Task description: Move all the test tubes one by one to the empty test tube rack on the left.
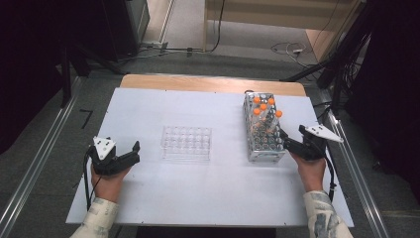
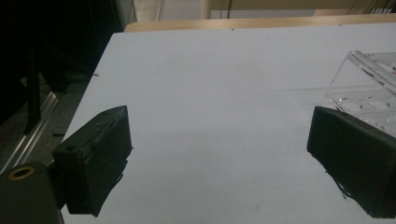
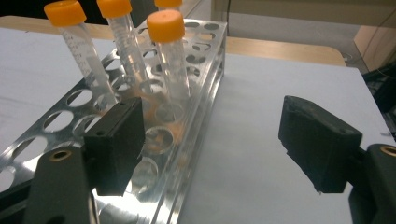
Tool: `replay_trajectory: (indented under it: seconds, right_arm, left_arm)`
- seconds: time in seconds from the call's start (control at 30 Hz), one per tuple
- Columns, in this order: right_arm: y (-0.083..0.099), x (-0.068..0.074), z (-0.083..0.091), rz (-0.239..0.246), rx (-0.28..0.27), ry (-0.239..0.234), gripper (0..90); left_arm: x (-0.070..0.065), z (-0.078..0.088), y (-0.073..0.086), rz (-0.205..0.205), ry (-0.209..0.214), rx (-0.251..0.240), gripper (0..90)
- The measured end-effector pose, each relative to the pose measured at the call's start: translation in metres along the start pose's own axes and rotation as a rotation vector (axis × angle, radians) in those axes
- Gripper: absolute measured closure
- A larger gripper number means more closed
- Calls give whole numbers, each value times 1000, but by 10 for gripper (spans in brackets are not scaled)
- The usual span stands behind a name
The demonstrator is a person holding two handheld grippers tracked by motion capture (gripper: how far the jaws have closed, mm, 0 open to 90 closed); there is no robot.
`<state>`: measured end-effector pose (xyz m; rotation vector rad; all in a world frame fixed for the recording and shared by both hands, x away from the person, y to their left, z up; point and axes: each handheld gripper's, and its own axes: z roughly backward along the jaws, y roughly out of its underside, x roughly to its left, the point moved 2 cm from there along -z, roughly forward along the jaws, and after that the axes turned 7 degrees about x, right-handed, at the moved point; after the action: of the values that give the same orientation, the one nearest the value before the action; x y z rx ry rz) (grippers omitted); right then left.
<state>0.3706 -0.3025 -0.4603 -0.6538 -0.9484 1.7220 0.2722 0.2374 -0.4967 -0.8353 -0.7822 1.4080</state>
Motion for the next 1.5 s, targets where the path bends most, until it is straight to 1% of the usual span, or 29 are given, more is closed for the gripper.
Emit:
replay_trajectory:
  seconds: [0.03,0.1,0.17,0.2,0.3,0.33,0.4,0.43,0.47,0.53,0.6,0.67,0.73,0.77,0.9,1.0,1.1,1.23,1.43,1.5]
  right_arm:
    - [-2,0,-2,3,5,-6,234]
    - [-8,-2,-8,18,11,-17,268]
    - [-12,-3,-12,24,8,-35,278]
    - [-15,-3,-14,38,7,-37,290]
    - [-19,-1,-19,48,-1,-75,351]
    - [-19,-1,-21,54,10,-84,364]
    - [-19,1,-26,72,24,-89,399]
    - [-18,2,-27,73,28,-93,414]
    - [-18,3,-29,85,28,-96,430]
    - [-18,4,-32,92,24,-90,446]
    - [-18,3,-35,88,25,-87,475]
    - [-18,2,-38,83,27,-99,528]
    - [-18,1,-40,88,27,-107,560]
    - [-18,1,-40,88,27,-107,560]
    - [-19,1,-42,83,13,-118,657]
    - [-19,1,-43,95,10,-129,706]
    - [-19,3,-43,106,12,-130,712]
    - [-19,3,-43,107,12,-126,718]
    - [-24,5,-36,110,-21,-125,720]
    - [-27,4,-33,100,-29,-128,720]
  left_arm:
    - [0,0,0,-1,0,1,69]
    - [0,0,0,1,-2,2,69]
    - [0,0,0,-5,-2,3,69]
    - [0,0,0,-4,-2,3,69]
    - [0,0,1,-2,-2,5,69]
    - [0,-1,1,-5,-3,7,70]
    - [0,-1,1,-3,-3,6,69]
    - [0,-1,1,-3,-4,6,70]
    - [-1,0,1,-4,-4,7,69]
    - [-1,0,1,-9,-3,7,69]
    - [-1,0,1,-9,-4,6,69]
    - [-1,-1,1,-10,-4,9,69]
    - [-1,-1,1,-7,-3,8,69]
    - [-1,-1,1,-7,-3,8,69]
    - [-1,-2,1,-9,-4,10,70]
    - [-1,-1,1,-10,-2,11,70]
    - [-1,-1,1,-9,-2,11,69]
    - [-2,-1,1,-9,-3,10,69]
    - [-2,-2,1,-10,-1,14,70]
    - [-2,-2,1,-10,-2,14,69]
